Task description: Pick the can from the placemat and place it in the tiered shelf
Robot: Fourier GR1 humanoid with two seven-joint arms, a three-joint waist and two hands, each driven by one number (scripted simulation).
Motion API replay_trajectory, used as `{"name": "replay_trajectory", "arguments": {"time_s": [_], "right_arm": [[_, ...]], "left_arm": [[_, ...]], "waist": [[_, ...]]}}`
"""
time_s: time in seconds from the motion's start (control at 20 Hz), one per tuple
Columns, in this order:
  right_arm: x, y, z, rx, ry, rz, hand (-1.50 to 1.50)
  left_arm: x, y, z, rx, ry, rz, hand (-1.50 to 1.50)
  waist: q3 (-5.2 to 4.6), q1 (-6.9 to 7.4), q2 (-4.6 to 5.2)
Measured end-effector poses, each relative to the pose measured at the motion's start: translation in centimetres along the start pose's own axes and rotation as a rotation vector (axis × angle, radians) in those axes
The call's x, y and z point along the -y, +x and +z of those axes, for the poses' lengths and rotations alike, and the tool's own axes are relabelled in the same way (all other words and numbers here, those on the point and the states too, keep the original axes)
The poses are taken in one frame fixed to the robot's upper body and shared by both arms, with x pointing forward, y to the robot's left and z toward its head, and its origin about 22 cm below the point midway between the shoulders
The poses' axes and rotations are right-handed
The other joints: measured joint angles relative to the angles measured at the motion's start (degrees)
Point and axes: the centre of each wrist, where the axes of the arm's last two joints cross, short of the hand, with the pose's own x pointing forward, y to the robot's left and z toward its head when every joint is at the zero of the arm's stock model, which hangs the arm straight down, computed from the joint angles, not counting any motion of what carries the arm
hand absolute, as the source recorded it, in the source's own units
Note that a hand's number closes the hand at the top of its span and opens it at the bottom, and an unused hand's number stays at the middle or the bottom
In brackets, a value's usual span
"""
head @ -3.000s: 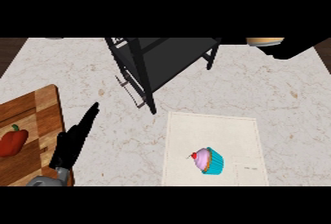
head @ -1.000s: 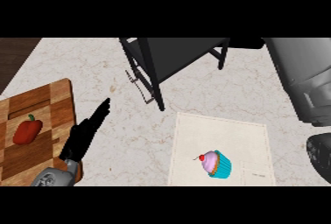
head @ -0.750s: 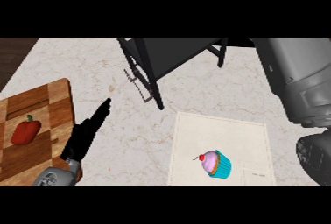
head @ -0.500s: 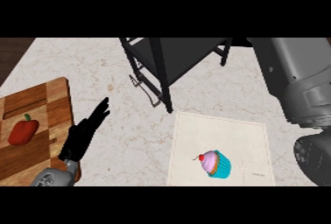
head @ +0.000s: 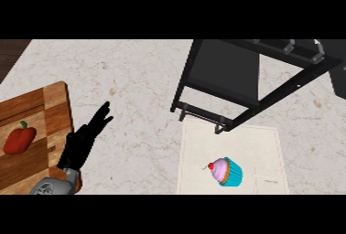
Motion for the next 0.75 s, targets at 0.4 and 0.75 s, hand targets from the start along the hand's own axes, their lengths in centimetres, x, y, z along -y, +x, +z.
{"name": "replay_trajectory", "arguments": {"time_s": [0.4, 0.75], "right_arm": [[11.2, -1.3, 0.7, 0.048, -0.02, 0.062, -1.5], [15.5, -2.3, 1.7, 0.078, 0.029, 0.121, -1.5]], "left_arm": [[-0.3, 0.3, 0.2, -0.007, 0.0, 0.004, 0.0], [-0.1, 0.1, 0.0, 0.001, -0.007, 0.007, 0.0]], "waist": [[0.54, -0.24, 0.41], [0.66, 0.16, 0.63]]}}
